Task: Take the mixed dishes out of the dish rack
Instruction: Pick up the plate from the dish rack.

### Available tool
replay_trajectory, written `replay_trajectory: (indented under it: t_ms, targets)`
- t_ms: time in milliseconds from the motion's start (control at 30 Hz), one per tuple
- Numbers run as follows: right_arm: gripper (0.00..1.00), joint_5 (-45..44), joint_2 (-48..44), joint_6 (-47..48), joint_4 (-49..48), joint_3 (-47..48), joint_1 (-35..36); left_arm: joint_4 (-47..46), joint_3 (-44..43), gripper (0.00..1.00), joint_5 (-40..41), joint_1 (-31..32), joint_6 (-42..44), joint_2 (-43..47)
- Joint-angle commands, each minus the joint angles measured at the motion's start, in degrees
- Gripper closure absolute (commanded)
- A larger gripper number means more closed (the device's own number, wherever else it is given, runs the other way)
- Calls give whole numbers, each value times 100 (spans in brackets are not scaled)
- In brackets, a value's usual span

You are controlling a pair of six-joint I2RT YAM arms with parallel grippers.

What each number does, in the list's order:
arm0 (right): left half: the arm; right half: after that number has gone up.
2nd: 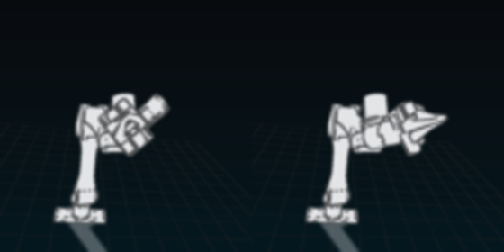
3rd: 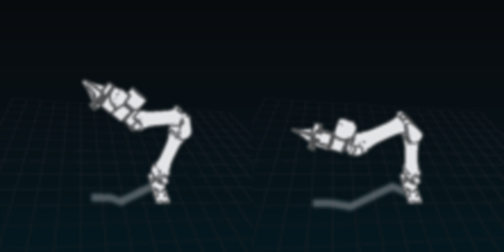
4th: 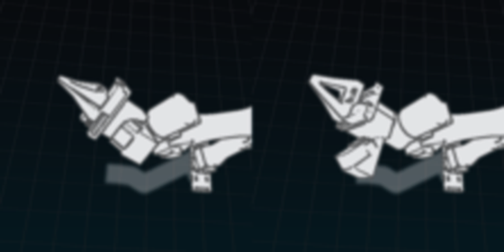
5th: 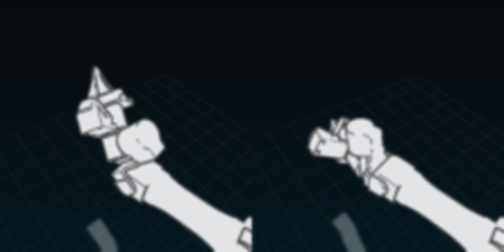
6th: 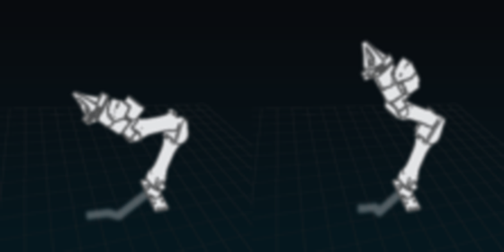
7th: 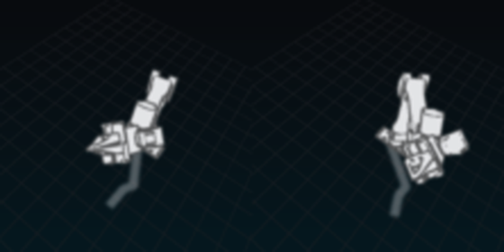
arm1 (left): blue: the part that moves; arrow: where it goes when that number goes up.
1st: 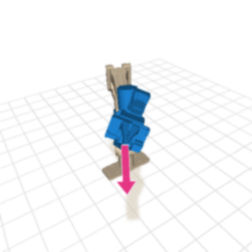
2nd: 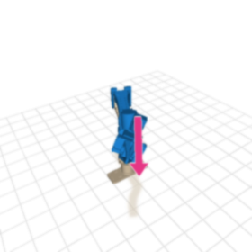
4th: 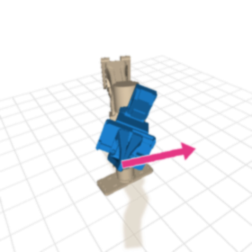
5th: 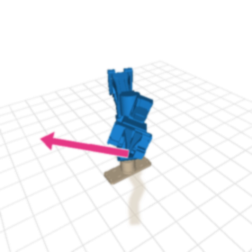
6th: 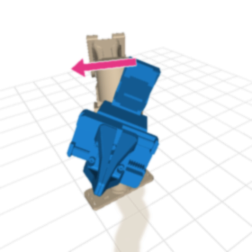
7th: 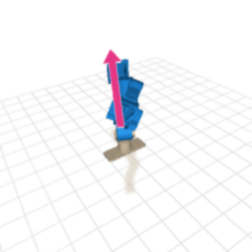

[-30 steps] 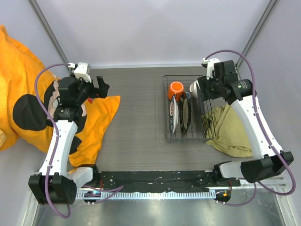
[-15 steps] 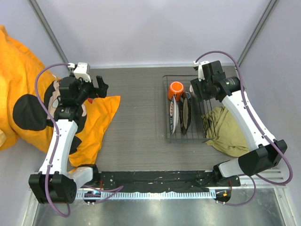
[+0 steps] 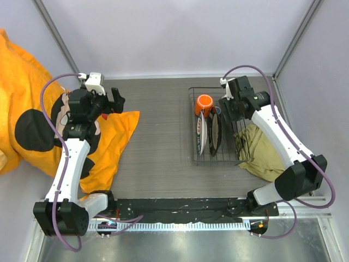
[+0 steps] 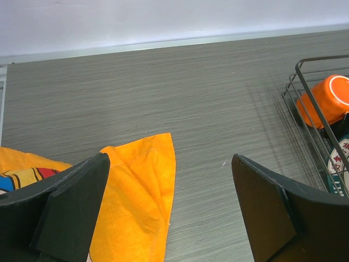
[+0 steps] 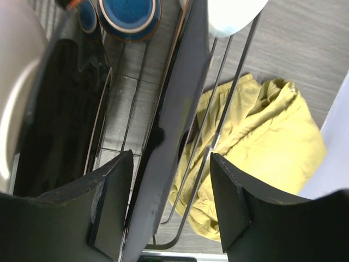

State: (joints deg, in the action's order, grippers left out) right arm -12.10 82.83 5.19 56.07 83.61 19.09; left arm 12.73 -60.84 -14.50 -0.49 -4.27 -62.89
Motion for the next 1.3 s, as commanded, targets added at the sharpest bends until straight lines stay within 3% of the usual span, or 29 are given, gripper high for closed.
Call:
replay_trajectory:
  t_ms: [0,633,1000,1267]
  targets:
    - [39,-196,93,-176,-211,-187,24,-131,2,0,53,-12,14,40]
    - [63,-407,383,-229,-343,-381,33,-209,63,0,70,-4,32,14]
    - [99,-741,374,-159,-229,-179,42,-201,72,0,70,-4,23,40]
    - [99,-1154,392,-18,-62,322,103,-262,116,0,149,-4,67,110]
